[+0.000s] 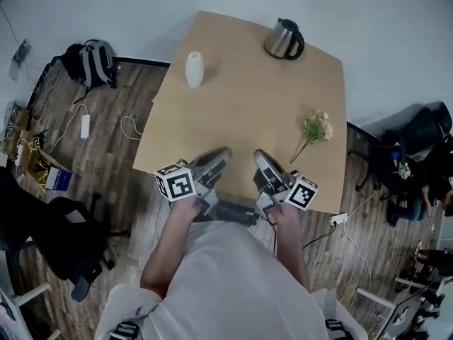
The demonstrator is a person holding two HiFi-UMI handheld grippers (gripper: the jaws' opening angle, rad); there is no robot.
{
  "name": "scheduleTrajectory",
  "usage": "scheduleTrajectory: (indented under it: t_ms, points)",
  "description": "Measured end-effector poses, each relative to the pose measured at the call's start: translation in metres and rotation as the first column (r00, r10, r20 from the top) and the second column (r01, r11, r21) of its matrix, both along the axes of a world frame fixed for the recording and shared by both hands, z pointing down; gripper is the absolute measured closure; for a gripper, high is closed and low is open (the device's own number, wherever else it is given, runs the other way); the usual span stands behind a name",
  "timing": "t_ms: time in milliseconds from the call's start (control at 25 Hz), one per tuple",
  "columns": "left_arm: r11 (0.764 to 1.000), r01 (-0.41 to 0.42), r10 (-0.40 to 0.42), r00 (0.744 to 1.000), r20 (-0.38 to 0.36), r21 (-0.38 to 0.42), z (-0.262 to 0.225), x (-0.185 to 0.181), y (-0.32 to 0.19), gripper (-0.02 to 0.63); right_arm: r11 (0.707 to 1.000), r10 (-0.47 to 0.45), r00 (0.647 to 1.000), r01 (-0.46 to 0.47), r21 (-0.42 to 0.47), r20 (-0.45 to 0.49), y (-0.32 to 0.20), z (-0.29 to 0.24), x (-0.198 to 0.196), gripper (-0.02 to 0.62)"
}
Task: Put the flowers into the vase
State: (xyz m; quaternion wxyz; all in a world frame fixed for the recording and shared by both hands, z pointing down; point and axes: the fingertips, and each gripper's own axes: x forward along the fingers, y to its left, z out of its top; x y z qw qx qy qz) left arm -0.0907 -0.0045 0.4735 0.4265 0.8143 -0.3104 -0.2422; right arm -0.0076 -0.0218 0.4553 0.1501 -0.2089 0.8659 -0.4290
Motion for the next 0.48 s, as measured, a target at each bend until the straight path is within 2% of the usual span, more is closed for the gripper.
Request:
scheduleTrajectory:
  t_ms: [280, 480]
  points:
    - [1.0, 0.012, -0.011, 1.0, -0.024, 0.008, 0.003, -0.054, -0.032, 0.566, 0.999, -0.033, 0.998, 0.034, 0.007, -0.053, -0.033, -0.002, -0.067, 0.571]
    - [1.0, 0.012, -0.012, 0.999, -0.029, 0.004, 0.011, -0.077, -0.044, 0.566, 0.999, -0.041, 0.995, 0.041, 0.001, -0.09, -0.041, 0.003, -0.092, 0.571]
